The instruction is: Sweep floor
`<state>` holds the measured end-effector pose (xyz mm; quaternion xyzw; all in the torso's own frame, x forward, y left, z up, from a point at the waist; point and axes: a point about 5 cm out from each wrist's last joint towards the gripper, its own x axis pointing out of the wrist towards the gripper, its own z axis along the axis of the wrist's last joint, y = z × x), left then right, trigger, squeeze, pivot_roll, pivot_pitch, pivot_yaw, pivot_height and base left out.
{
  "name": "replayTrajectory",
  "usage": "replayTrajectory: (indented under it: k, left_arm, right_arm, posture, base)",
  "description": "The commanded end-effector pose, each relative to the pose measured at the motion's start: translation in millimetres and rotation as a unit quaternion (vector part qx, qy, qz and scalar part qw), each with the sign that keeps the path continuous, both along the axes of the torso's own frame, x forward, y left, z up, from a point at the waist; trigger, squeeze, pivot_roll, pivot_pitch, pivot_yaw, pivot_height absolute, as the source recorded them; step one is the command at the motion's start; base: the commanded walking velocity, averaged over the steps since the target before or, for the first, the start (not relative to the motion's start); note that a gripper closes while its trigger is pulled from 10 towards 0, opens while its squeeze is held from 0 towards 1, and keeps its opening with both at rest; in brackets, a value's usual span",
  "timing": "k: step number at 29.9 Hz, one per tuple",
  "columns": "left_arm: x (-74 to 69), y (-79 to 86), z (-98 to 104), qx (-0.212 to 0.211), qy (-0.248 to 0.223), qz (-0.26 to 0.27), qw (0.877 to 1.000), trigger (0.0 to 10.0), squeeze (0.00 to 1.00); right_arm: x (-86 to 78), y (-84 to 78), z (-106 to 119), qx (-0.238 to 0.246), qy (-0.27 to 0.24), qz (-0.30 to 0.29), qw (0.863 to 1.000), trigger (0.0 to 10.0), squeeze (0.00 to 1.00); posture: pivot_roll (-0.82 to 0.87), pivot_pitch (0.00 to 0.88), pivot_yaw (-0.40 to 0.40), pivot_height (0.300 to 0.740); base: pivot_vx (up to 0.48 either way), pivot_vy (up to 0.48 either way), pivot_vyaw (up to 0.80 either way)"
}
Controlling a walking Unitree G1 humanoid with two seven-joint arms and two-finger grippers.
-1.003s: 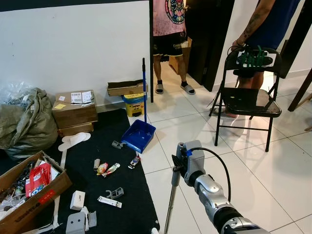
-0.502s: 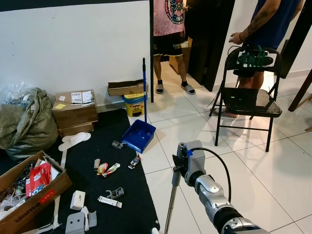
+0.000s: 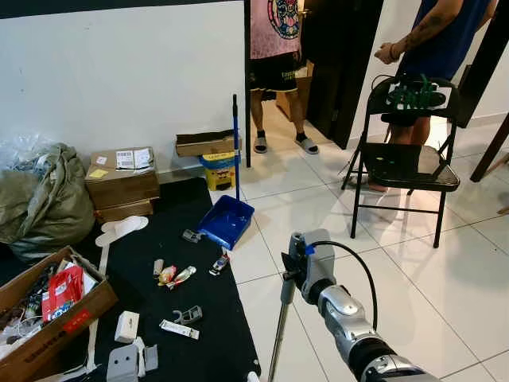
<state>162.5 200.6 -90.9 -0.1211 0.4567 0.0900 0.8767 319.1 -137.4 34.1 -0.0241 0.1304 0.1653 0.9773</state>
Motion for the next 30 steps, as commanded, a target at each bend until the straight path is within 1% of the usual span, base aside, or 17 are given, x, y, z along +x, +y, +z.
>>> replayTrajectory:
  k: [1, 4, 5, 13, 14, 17, 26, 30]
  left_arm:
    - [4.9, -1.8, 2, -0.007, -0.010, 0.005, 1.000, 10.0, 0.00]
    - [5.6, -2.3, 2, -0.010, -0.012, 0.007, 1.000, 10.0, 0.00]
    - [6.5, -1.4, 3, -0.018, -0.016, 0.023, 0.999, 10.0, 0.00]
    - [8.6, -0.9, 4, -0.021, -0.020, 0.033, 0.999, 10.0, 0.00]
    - [11.2, -1.9, 5, -0.024, -0.022, 0.034, 0.999, 10.0, 0.00]
    - [14.4, -4.1, 6, -0.026, -0.026, 0.029, 0.999, 10.0, 0.00]
    - [15.7, -4.5, 7, -0.021, -0.031, 0.017, 0.999, 10.0, 0.00]
    - [19.0, -4.3, 8, -0.016, -0.038, 0.006, 0.999, 10.0, 0.00]
  right_arm:
    - [-8.1, -2.0, -12, -0.010, 0.031, 0.002, 0.999, 10.0, 0.00]
    - [-8.2, -1.6, -12, -0.011, 0.030, 0.004, 0.999, 10.0, 0.00]
    - [-8.9, -1.2, -13, -0.008, 0.032, 0.002, 0.999, 10.0, 0.00]
    - [-9.7, -1.7, -14, -0.008, 0.035, 0.003, 0.999, 10.0, 0.00]
    - [-9.7, -1.6, -14, -0.010, 0.036, 0.005, 0.999, 10.0, 0.00]
    - [-9.2, -2.0, -14, -0.010, 0.037, 0.004, 0.999, 10.0, 0.00]
    - [-8.9, -2.3, -14, -0.008, 0.038, 0.002, 0.999, 10.0, 0.00]
    - [-8.6, -1.3, -13, -0.008, 0.036, 0.004, 0.999, 10.0, 0.00]
  posture:
    - [-0.11, 0.000, -0.010, 0.740]
    - [-0.11, 0.000, -0.007, 0.740]
    - [-0.11, 0.000, -0.006, 0.740]
    - [-0.11, 0.000, -0.015, 0.740]
    - [-0.11, 0.000, -0.016, 0.740]
    - [-0.12, 0.000, -0.012, 0.740]
    - [-0.12, 0.000, -0.008, 0.740]
    - [-0.12, 0.000, -0.008, 0.740]
  base:
    - [0.000, 0.000, 0.00]
    - [0.000, 0.000, 0.00]
    - [0.000, 0.000, 0.00]
    - [0.000, 0.000, 0.00]
    - [0.000, 0.000, 0.00]
    - [0.000, 0.000, 0.00]
    - [0.000, 0.000, 0.00]
    - [0.000, 0.000, 0.00]
